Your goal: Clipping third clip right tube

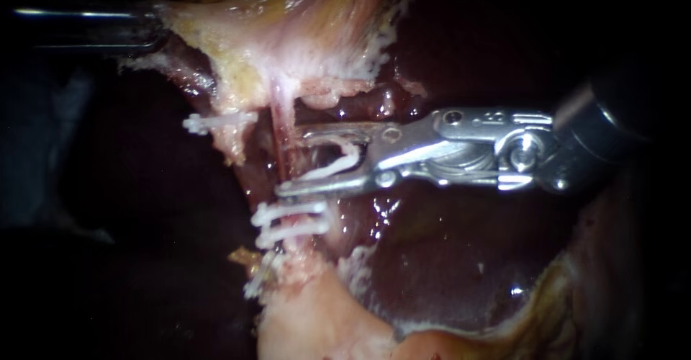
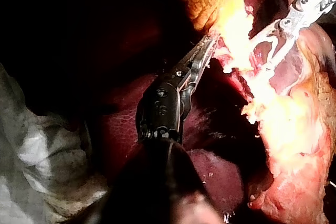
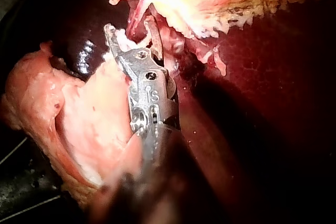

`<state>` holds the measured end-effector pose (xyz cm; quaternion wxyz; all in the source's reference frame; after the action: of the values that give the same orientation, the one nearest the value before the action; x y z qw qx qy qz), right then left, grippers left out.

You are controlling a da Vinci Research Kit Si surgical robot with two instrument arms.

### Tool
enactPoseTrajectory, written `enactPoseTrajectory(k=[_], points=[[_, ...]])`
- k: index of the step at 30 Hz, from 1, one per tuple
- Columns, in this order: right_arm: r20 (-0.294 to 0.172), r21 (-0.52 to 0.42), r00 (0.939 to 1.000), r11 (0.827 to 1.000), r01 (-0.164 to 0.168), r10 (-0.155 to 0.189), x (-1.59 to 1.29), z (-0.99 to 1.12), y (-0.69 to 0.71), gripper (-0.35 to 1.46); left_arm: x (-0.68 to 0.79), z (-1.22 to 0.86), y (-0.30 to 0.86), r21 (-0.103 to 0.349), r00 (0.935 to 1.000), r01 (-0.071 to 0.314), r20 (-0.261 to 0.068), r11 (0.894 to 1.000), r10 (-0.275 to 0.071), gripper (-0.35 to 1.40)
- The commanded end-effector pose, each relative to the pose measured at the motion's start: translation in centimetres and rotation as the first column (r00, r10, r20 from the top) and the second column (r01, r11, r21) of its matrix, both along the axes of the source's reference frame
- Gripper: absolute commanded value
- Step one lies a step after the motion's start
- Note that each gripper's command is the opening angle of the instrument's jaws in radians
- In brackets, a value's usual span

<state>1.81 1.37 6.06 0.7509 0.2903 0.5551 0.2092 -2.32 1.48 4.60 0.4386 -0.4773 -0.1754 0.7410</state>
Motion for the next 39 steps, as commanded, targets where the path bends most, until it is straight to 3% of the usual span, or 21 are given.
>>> enactPoseTrajectory(k=[1,9,25,30,39], points=[[-0.008,0.010,1.0000,1.000,-0.002,0.002,0.02,0.00,0.00,0.48,0.00,0.00,0.00,0.000,1.0000,0.000,0.000,1.000,0.000,-0.35],[-0.100,0.074,0.9945,0.997,-0.025,0.033,0.18,0.03,0.03,0.48,0.00,0.01,0.00,-0.001,1.0000,0.000,0.000,1.000,0.000,-0.35],[-0.125,0.080,0.9917,0.997,-0.017,0.027,0.35,0.05,0.06,0.48,0.00,0.02,0.01,-0.001,1.0000,0.000,0.000,1.000,0.000,-0.35],[-0.145,0.093,0.9894,0.996,0.000,0.014,0.34,0.03,0.05,0.48,0.00,0.02,0.01,-0.001,1.0000,0.000,0.000,1.000,0.000,-0.35],[-0.255,0.167,0.9669,0.985,0.038,0.006,0.29,-0.23,0.03,0.45,0.02,0.03,0.02,-0.001,1.0000,-0.001,0.000,1.000,0.001,-0.35]])
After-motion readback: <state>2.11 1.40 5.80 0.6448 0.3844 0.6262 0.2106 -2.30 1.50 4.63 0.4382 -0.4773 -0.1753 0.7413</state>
